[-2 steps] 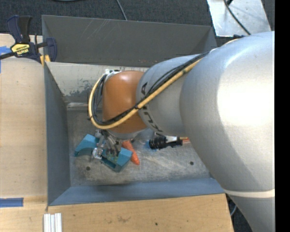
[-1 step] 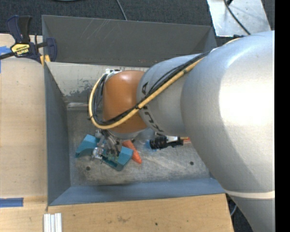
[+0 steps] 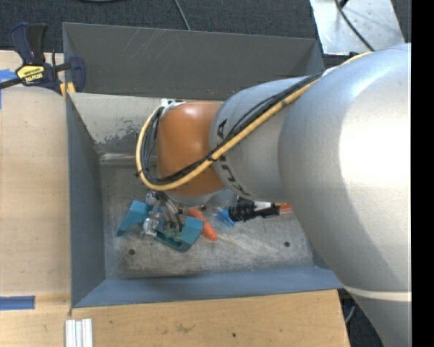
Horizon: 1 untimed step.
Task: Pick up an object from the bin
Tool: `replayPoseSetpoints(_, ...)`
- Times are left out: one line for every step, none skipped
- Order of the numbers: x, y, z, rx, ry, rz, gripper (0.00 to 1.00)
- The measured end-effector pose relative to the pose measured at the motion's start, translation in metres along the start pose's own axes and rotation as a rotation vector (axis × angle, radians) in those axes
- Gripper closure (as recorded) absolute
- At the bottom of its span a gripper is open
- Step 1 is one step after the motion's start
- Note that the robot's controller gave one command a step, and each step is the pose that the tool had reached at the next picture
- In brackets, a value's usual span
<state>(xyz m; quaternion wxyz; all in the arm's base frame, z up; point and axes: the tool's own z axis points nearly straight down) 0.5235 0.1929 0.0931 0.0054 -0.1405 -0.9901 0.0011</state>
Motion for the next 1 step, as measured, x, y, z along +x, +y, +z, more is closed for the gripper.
replayPoseSetpoints(-0.0005, -0.0011, -0.0225, 0.002, -0.002, 0.001, 1.0)
